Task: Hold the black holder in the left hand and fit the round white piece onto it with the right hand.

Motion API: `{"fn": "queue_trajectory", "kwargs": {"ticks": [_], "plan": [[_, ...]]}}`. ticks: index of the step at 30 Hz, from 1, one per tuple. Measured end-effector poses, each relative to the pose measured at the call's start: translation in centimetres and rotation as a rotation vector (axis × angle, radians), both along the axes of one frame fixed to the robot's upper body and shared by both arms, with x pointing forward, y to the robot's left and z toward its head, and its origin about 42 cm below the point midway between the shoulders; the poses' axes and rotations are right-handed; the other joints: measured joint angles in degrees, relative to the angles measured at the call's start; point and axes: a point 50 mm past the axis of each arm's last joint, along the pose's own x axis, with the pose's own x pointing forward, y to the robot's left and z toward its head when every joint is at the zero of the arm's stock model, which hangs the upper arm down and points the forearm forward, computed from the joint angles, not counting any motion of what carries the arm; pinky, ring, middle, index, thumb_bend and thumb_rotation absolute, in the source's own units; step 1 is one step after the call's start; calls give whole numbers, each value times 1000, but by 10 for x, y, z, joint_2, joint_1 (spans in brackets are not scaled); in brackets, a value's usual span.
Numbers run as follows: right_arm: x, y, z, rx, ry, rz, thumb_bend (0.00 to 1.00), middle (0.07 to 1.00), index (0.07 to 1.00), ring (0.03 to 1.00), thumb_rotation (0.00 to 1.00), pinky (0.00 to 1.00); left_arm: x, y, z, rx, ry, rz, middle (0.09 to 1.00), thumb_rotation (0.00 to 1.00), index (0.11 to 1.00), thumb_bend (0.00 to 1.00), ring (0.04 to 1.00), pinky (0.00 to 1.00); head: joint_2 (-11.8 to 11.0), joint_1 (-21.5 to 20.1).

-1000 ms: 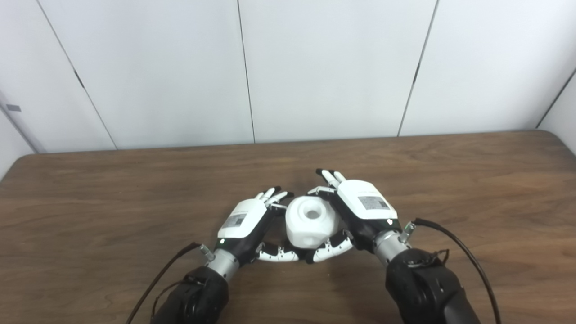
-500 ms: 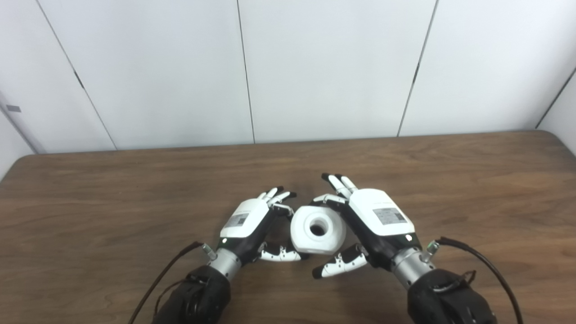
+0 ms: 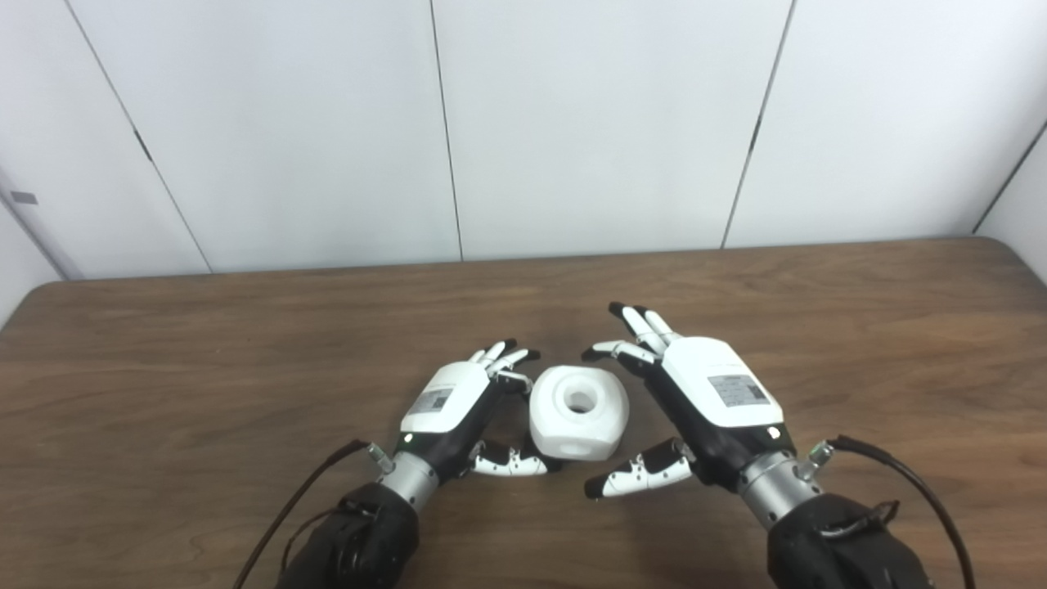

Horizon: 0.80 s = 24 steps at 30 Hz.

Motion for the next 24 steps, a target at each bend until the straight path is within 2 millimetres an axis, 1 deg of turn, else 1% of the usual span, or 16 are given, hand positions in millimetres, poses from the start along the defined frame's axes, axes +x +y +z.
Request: {"fn": "queue_trajectory", "kwargs": {"ticks": [5,7,9,13,16,18,19,22,24], "plan": [[2,-5,0,13,4,-12,863,1000,801,1000,360,915,0,0,0,0,-1,-1,921,47,482,516,1000,1000,-2,-1],[5,-6,-2,18,15,-16,865,997,801,1000,357,903,0,0,0,0,-1,-1,921,47,482,516,1000,1000,-2,0],[11,-6,-5,21,27,-18,870,987,801,1000,350,872,0,0,0,0,-1,-1,919,47,482,516,1000,1000,-1,2],[25,-8,-10,23,49,-30,882,978,800,1000,351,853,0,0,0,0,0,-1,922,47,482,515,1000,1000,-1,2],[29,-11,-8,35,38,-39,896,985,828,1000,398,887,0,0,0,0,-1,-1,922,47,481,515,1000,1000,-2,3],[30,-14,-8,54,39,-46,973,997,956,1000,446,896,0,0,0,-1,0,-1,922,46,481,515,1000,1000,-3,3],[30,-16,-8,66,42,-50,987,999,978,1000,456,895,0,0,0,-1,0,-1,922,46,481,515,1000,1000,-3,3],[32,-22,-8,111,63,-75,1000,1000,998,1000,487,878,0,0,0,-1,0,-1,926,47,481,515,1000,1000,-8,-1],[33,-27,-7,140,79,-89,1000,1000,1000,1000,525,813,0,0,0,0,1,-1,929,47,481,515,1000,1000,-10,-2]]}}
